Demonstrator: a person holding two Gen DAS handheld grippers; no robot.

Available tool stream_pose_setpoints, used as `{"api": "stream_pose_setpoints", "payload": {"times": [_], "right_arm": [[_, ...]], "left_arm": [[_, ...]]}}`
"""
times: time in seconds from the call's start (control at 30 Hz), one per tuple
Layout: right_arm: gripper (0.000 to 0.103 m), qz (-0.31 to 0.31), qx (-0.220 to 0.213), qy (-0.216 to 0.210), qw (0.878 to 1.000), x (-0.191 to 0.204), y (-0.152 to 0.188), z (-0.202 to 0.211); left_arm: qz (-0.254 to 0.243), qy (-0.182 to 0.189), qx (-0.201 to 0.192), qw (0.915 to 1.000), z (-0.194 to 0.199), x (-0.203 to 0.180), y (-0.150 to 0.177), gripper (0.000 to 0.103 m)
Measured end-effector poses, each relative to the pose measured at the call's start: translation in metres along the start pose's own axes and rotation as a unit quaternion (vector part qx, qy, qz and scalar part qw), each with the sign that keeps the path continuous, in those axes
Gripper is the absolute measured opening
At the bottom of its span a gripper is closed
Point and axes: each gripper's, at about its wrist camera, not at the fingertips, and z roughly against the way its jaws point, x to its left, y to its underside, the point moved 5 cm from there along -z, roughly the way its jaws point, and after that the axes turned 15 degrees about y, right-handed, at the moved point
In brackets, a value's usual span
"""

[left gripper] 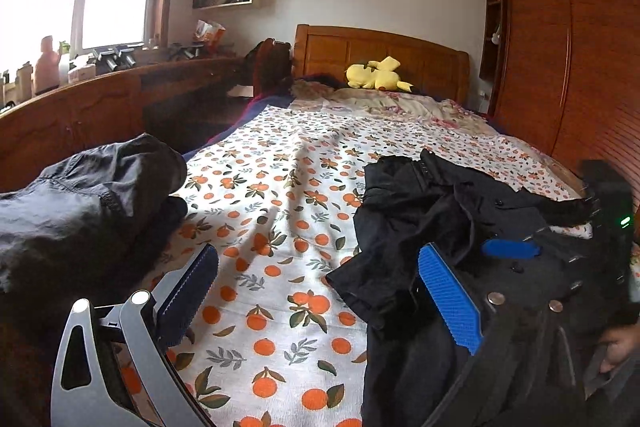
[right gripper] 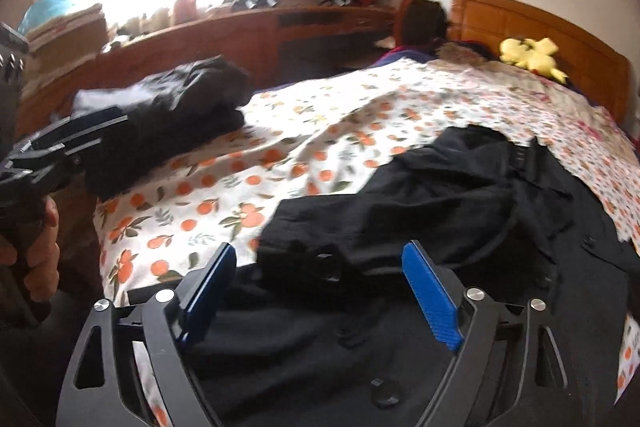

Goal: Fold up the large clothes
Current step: 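Grasp the coat's side edge beside the folded sleeve with the right tool, then fold the side panel over toward the coat's buttons, open the right tool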

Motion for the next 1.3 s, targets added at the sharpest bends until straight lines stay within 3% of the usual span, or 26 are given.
{"api": "stream_pose_setpoints", "payload": {"times": [0.17, 0.37, 0.43, 0.53, 0.6, 0.7, 1.0, 1.3], "right_arm": [[0.067, 0.032, 0.046, -0.018, 0.998, 0.031, 0.008, -0.040], [0.064, 0.055, 0.082, 0.004, 0.995, 0.038, 0.019, -0.076], [0.059, 0.060, 0.084, 0.014, 0.995, 0.038, 0.020, -0.081], [0.045, 0.058, 0.083, 0.026, 0.995, 0.034, 0.021, -0.082], [0.016, 0.051, 0.081, 0.026, 0.995, 0.030, 0.021, -0.081], [0.007, 0.034, 0.067, 0.024, 0.997, 0.019, 0.019, -0.071], [0.004, -0.024, 0.002, 0.025, 0.999, -0.035, 0.021, 0.011], [0.004, -0.048, -0.024, 0.075, 0.996, -0.099, 0.044, 0.085]], "left_arm": [[-0.001, -0.002, -0.010, 0.9999, 0.010, 0.005, -0.003, 0.101], [0.012, -0.002, -0.016, 0.9998, 0.019, 0.017, -0.004, 0.101], [0.017, -0.001, -0.018, 0.9997, 0.021, 0.020, -0.004, 0.101], [0.019, -0.001, -0.017, 0.9997, 0.021, 0.023, -0.003, 0.101], [0.018, -0.001, -0.019, 0.9997, 0.022, 0.023, -0.004, 0.101], [0.018, 0.000, -0.019, 0.9997, 0.022, 0.024, -0.003, 0.101], [0.009, 0.012, -0.011, 0.9998, 0.016, 0.010, -0.001, 0.101], [-0.008, 0.041, -0.001, 0.9991, 0.001, -0.024, 0.001, 0.101]]}}
